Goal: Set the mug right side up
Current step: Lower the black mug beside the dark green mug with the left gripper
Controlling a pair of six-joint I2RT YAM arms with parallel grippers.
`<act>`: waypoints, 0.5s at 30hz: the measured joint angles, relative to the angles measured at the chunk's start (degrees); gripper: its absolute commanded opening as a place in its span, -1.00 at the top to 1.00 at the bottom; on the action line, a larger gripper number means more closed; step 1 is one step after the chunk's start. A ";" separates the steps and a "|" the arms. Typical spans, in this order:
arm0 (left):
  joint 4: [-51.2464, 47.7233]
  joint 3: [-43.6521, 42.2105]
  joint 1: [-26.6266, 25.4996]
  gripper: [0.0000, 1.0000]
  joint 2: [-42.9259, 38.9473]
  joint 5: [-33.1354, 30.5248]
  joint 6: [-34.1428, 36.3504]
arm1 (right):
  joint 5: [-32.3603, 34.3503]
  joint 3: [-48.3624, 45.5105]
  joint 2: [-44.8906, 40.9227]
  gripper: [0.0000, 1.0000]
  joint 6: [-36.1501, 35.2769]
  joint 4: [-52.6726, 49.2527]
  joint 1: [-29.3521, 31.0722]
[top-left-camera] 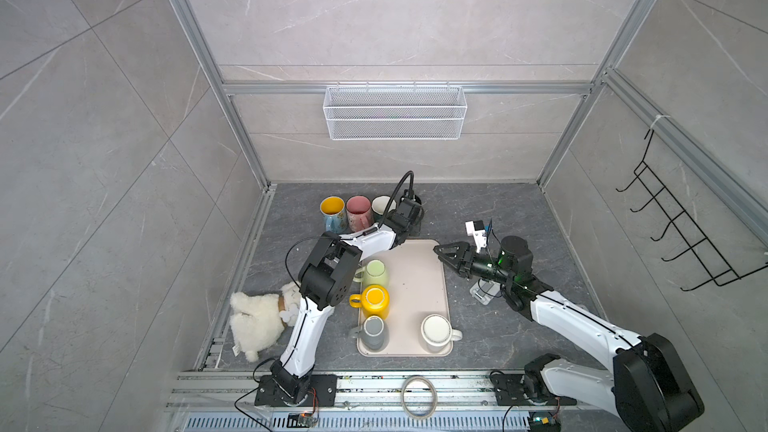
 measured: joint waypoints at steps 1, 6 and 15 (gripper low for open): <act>0.00 0.00 0.07 1.00 0.00 0.00 -0.17 | -0.02 -0.02 0.00 -0.41 0.02 0.00 0.00; 0.00 0.00 0.28 1.00 0.04 0.00 -0.94 | -0.20 -0.02 0.02 -0.41 0.00 0.39 0.00; -0.07 0.00 0.28 0.63 0.04 0.20 -1.77 | -0.42 -0.02 0.48 -0.41 0.02 0.39 -0.04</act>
